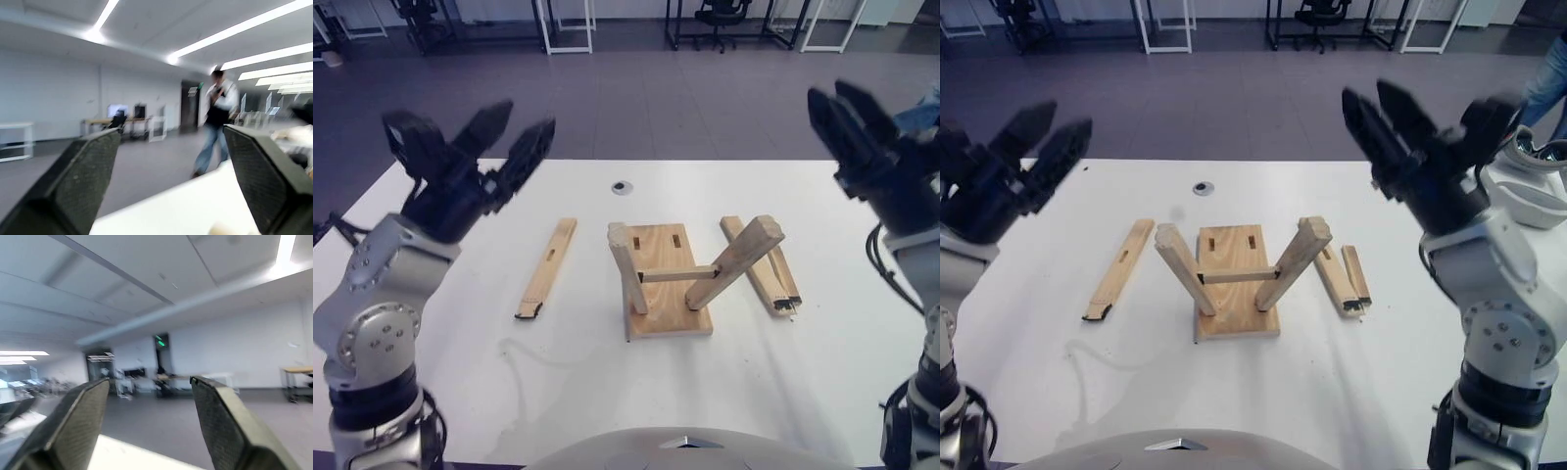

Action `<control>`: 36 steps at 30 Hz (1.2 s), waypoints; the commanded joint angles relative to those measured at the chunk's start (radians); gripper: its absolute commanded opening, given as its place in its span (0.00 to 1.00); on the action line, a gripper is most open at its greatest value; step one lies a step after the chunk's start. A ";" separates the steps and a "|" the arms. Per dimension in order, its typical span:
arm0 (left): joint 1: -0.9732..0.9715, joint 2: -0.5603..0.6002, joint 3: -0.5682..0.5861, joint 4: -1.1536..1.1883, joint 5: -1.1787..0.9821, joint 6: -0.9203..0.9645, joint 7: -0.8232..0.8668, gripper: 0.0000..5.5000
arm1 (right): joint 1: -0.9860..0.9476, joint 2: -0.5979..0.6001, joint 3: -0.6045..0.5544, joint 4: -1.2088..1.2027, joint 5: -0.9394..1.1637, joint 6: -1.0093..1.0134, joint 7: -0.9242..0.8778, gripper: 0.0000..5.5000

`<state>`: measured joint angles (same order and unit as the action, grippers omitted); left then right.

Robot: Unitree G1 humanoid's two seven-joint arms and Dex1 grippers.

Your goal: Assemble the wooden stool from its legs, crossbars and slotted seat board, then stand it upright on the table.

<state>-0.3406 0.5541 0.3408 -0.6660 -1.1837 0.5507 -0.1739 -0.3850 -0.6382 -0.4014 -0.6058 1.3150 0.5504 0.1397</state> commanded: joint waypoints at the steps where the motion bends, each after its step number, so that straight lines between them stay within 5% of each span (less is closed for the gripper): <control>1: 0.031 -0.049 -0.185 -0.036 0.069 0.058 0.044 0.70 | 0.054 0.001 0.115 -0.001 0.046 0.101 -0.048 0.56; 6: 0.166 -0.009 -0.486 0.085 0.381 0.089 -0.057 0.70 | 0.288 0.001 0.301 0.056 -0.157 0.181 0.002 0.56; 10: 0.156 0.006 -0.466 0.095 0.441 0.066 -0.092 0.70 | 0.256 0.027 0.272 0.052 -0.136 0.151 0.028 0.56; 17: -0.085 -0.034 -0.205 0.050 0.189 0.040 -0.059 0.70 | 0.059 0.044 0.077 0.209 -0.007 0.071 -0.003 0.56; 20: -0.088 0.000 -0.072 0.111 0.109 0.033 -0.091 0.70 | 0.114 -0.064 0.285 0.304 -0.358 0.028 0.187 0.56; 23: 0.121 0.190 0.075 0.256 0.236 -0.014 -0.385 0.70 | 0.239 -0.106 0.415 0.162 -0.381 0.030 0.478 0.56; 26: 0.387 0.384 0.215 0.520 0.377 -0.069 -0.732 0.70 | 0.269 -0.057 0.435 -0.014 -0.222 0.081 0.549 0.56; 29: 0.511 0.424 0.147 0.511 0.484 -0.118 -0.868 0.70 | 0.251 -0.030 0.462 0.034 -0.330 0.067 0.504 0.56; 32: 0.576 0.425 -0.016 0.375 0.604 -0.143 -0.890 0.70 | 0.119 -0.069 0.587 0.413 -0.780 -0.044 0.365 0.56; 36: 0.563 0.403 -0.311 0.325 0.816 -0.191 -0.896 0.70 | -0.061 0.006 0.769 0.930 -1.153 -0.358 0.423 0.56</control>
<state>0.2436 0.9531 0.1711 -0.3213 -0.4804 0.3935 -1.0602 -0.3410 -0.6741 0.2735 0.0902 0.3142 0.3419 0.5224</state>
